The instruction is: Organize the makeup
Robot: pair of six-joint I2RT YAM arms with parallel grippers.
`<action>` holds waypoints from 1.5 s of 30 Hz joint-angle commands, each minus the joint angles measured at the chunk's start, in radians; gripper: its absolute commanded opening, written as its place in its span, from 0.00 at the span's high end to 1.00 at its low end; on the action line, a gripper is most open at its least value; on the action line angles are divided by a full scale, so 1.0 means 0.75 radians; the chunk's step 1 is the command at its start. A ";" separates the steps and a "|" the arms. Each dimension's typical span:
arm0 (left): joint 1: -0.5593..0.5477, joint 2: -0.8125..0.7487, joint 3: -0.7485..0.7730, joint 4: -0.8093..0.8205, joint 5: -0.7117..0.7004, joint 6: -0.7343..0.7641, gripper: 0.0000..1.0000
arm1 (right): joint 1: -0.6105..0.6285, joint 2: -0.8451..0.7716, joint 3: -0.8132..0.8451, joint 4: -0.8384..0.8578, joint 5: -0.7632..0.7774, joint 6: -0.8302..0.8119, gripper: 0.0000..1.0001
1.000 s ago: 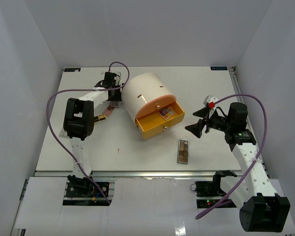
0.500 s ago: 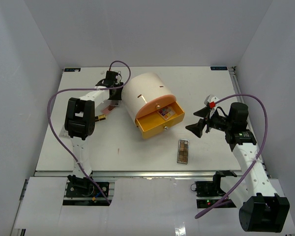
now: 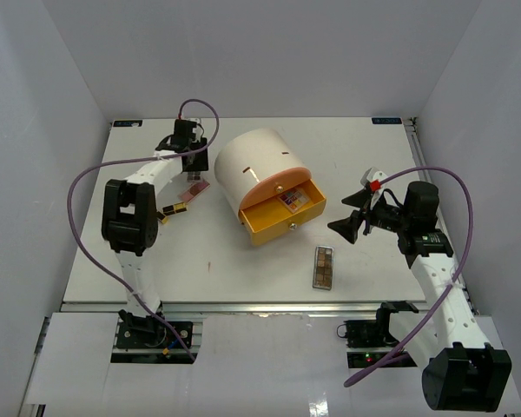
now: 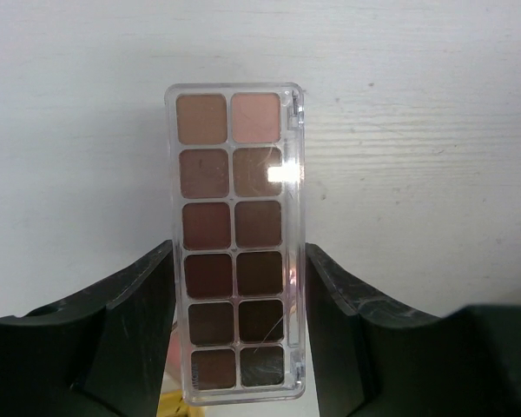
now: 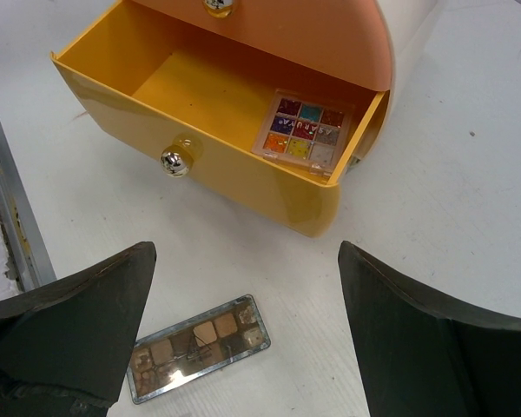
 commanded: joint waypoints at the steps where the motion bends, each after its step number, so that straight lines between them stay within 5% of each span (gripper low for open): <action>1: 0.056 -0.250 -0.086 0.012 0.009 -0.028 0.79 | -0.033 -0.025 -0.009 0.049 -0.033 0.012 0.08; 11: 0.051 -0.802 -0.428 0.073 0.143 -0.160 0.86 | -0.067 -0.046 -0.020 0.047 -0.042 0.004 0.09; 21: -0.544 -1.300 -0.571 0.105 0.144 0.015 0.89 | -0.101 -0.060 -0.028 0.047 -0.048 -0.008 0.09; 25: -0.853 -1.239 -0.567 0.110 -0.038 0.109 0.89 | -0.122 -0.055 -0.032 0.048 -0.052 -0.015 0.09; 31: -1.130 -1.011 -0.474 0.125 -0.452 0.257 0.87 | -0.163 -0.055 -0.038 0.049 -0.081 -0.015 0.09; 41: -1.265 -0.719 -0.399 0.175 -0.867 0.498 0.81 | -0.179 -0.037 -0.040 0.051 -0.114 -0.011 0.09; 45: -1.273 -0.697 -0.389 0.222 -0.877 0.546 0.68 | -0.181 -0.038 -0.044 0.051 -0.119 -0.009 0.09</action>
